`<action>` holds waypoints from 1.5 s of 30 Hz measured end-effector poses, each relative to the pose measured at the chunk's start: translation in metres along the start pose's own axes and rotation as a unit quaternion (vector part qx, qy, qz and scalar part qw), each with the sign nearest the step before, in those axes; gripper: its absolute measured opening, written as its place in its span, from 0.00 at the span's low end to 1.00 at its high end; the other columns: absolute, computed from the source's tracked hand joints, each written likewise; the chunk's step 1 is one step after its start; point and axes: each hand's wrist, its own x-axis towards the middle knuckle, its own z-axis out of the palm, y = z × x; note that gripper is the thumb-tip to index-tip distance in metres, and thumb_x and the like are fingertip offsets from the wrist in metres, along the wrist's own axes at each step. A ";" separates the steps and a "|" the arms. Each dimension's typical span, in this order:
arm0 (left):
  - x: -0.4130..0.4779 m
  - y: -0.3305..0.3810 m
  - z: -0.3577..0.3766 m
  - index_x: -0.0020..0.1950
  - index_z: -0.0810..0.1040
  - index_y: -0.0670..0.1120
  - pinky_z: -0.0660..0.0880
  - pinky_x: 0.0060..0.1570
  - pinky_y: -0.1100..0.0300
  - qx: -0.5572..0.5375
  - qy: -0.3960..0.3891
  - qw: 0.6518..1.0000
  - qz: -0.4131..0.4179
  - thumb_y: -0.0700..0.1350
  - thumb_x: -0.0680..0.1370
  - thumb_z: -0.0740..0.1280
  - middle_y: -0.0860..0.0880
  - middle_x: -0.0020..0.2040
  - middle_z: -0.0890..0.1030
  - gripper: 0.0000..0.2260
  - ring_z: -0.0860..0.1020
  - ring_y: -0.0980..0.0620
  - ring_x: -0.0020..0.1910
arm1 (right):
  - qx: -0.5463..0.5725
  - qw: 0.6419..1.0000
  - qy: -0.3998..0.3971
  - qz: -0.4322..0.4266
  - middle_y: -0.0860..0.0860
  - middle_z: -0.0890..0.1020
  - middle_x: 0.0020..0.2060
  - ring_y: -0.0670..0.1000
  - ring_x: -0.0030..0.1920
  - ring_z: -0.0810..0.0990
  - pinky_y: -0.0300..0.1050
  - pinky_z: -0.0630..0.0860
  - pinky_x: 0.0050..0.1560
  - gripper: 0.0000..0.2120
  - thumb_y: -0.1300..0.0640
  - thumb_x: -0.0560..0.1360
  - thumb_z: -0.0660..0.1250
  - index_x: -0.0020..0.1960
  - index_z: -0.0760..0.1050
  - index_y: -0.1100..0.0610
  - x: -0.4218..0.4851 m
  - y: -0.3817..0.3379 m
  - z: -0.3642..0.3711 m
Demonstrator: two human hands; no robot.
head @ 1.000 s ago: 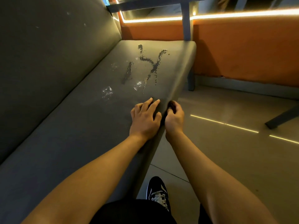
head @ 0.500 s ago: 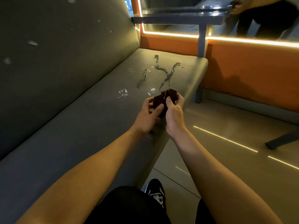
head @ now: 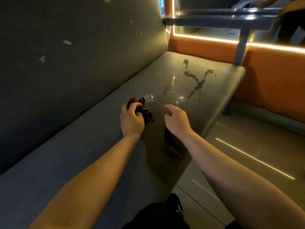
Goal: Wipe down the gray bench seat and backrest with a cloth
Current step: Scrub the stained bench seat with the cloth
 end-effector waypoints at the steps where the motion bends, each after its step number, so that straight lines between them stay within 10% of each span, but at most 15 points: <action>1: 0.008 -0.005 0.002 0.63 0.80 0.50 0.71 0.67 0.50 0.033 -0.020 0.999 0.004 0.42 0.81 0.64 0.45 0.72 0.69 0.12 0.70 0.42 0.70 | -0.023 1.000 -0.002 -0.012 0.49 0.74 0.72 0.52 0.72 0.71 0.48 0.70 0.72 0.23 0.62 0.81 0.62 0.76 0.70 0.51 0.006 0.000 0.003; 11: 0.040 -0.013 0.048 0.73 0.72 0.51 0.71 0.68 0.48 0.149 -0.140 0.959 0.198 0.50 0.84 0.61 0.49 0.73 0.69 0.18 0.65 0.47 0.73 | -0.147 0.988 0.010 -0.040 0.52 0.81 0.60 0.56 0.60 0.79 0.49 0.77 0.57 0.19 0.63 0.80 0.58 0.68 0.77 0.53 0.061 -0.025 0.028; 20: 0.121 -0.045 0.038 0.73 0.73 0.48 0.65 0.71 0.48 0.165 -0.067 0.984 0.030 0.46 0.84 0.58 0.42 0.75 0.66 0.17 0.65 0.41 0.73 | -0.275 0.960 -0.033 -0.050 0.48 0.82 0.55 0.56 0.57 0.80 0.44 0.69 0.45 0.15 0.60 0.78 0.62 0.58 0.81 0.49 0.083 -0.019 0.030; 31: 0.064 -0.026 0.038 0.73 0.74 0.50 0.65 0.72 0.50 0.158 -0.104 0.975 0.119 0.45 0.84 0.58 0.46 0.75 0.67 0.17 0.64 0.45 0.75 | -0.298 0.951 -0.026 -0.075 0.48 0.81 0.53 0.55 0.56 0.80 0.50 0.77 0.51 0.14 0.61 0.80 0.61 0.61 0.80 0.51 0.067 -0.020 0.031; 38: 0.082 -0.089 -0.015 0.75 0.70 0.53 0.67 0.70 0.46 0.195 0.021 0.980 -0.044 0.48 0.85 0.57 0.44 0.77 0.65 0.18 0.67 0.41 0.73 | -0.327 0.940 -0.005 -0.102 0.49 0.82 0.51 0.55 0.51 0.81 0.49 0.77 0.47 0.12 0.57 0.82 0.60 0.59 0.82 0.53 0.066 -0.025 0.037; 45: 0.069 -0.021 0.049 0.72 0.74 0.51 0.69 0.69 0.49 0.099 -0.077 0.991 0.046 0.47 0.83 0.61 0.45 0.75 0.68 0.17 0.68 0.44 0.72 | -0.318 0.940 -0.053 -0.110 0.48 0.78 0.46 0.55 0.51 0.79 0.45 0.67 0.43 0.10 0.58 0.80 0.60 0.52 0.81 0.52 0.080 -0.023 0.024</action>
